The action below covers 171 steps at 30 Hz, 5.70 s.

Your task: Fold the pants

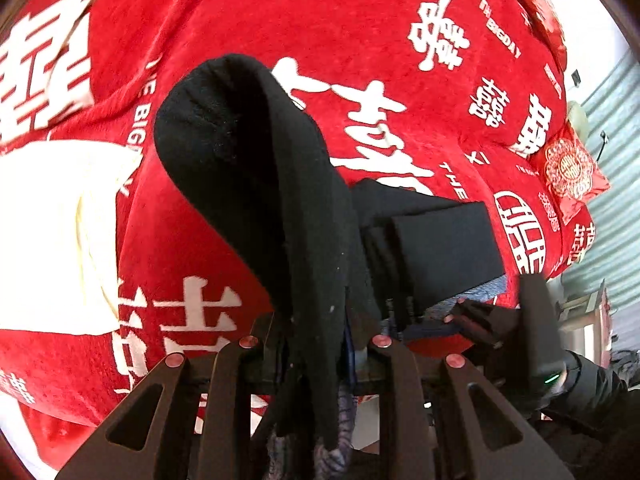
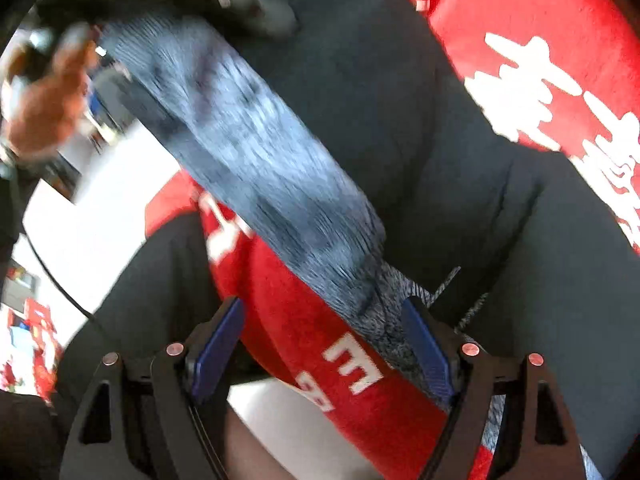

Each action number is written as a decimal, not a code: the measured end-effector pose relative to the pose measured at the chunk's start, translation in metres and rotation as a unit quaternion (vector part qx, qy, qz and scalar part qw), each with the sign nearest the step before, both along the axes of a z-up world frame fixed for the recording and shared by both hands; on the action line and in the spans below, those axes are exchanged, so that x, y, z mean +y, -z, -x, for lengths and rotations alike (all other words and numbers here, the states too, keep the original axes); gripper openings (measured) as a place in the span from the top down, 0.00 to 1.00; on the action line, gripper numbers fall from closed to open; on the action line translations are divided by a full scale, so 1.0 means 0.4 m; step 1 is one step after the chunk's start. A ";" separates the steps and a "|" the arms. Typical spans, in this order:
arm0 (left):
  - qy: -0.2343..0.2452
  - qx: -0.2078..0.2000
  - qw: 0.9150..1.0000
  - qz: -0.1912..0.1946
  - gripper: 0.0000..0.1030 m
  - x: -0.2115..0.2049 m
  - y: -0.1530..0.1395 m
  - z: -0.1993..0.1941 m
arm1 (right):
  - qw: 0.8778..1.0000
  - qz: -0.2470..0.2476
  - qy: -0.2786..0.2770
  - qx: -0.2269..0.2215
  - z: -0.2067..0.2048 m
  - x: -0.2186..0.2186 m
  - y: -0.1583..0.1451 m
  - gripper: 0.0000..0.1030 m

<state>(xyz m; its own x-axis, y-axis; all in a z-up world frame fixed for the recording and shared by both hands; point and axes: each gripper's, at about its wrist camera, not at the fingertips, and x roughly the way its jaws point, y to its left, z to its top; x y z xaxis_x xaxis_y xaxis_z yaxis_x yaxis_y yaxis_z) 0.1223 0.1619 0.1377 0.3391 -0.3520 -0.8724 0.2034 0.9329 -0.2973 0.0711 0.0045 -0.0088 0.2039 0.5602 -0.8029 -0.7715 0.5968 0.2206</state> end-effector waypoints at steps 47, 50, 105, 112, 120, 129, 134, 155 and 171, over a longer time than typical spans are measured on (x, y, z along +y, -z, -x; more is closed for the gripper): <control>0.138 0.038 0.989 0.030 0.27 -0.818 0.041 -0.024 | 0.921 -0.030 0.388 -0.015 -0.023 -0.838 -0.006 0.18; 0.118 -0.002 0.993 0.010 0.23 -0.757 0.015 -0.001 | 0.921 -0.099 0.376 -0.003 -0.017 -0.854 -0.032 0.18; 0.045 0.026 0.998 -0.042 0.14 -0.547 0.204 -0.017 | 0.934 -0.074 0.348 0.034 -0.208 -0.601 -0.060 0.79; 0.030 0.012 0.998 -0.046 0.14 -0.525 0.160 0.016 | 0.920 -0.062 0.386 0.014 -0.181 -0.651 -0.098 0.42; -0.001 0.021 0.998 -0.053 0.14 -0.466 0.210 0.026 | 0.971 -0.074 0.226 -0.023 0.030 -0.538 -0.100 0.42; 0.003 0.012 0.998 -0.053 0.14 -0.446 0.203 0.060 | 0.964 -0.072 0.255 -0.039 -0.044 -0.551 -0.148 0.32; -0.001 0.002 0.997 -0.076 0.13 -0.456 0.217 0.063 | 0.962 -0.067 0.259 -0.047 -0.202 -0.535 -0.195 0.19; -0.117 0.058 0.991 0.002 0.13 -0.306 0.198 -0.261 | 0.953 0.093 0.282 -0.066 -0.070 -0.444 -0.045 0.00; -0.113 0.051 0.992 -0.040 0.06 -0.276 0.267 0.022 | 0.950 0.078 0.298 -0.049 -0.094 -0.466 -0.039 0.00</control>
<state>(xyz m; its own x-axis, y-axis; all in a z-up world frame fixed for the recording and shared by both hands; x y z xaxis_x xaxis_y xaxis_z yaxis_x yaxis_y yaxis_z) 0.1133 0.0515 0.0311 0.3096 -0.2065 -0.9282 -0.0401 0.9724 -0.2298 0.1086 -0.1818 0.0069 0.5258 0.1978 -0.8273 -0.2980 0.9538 0.0387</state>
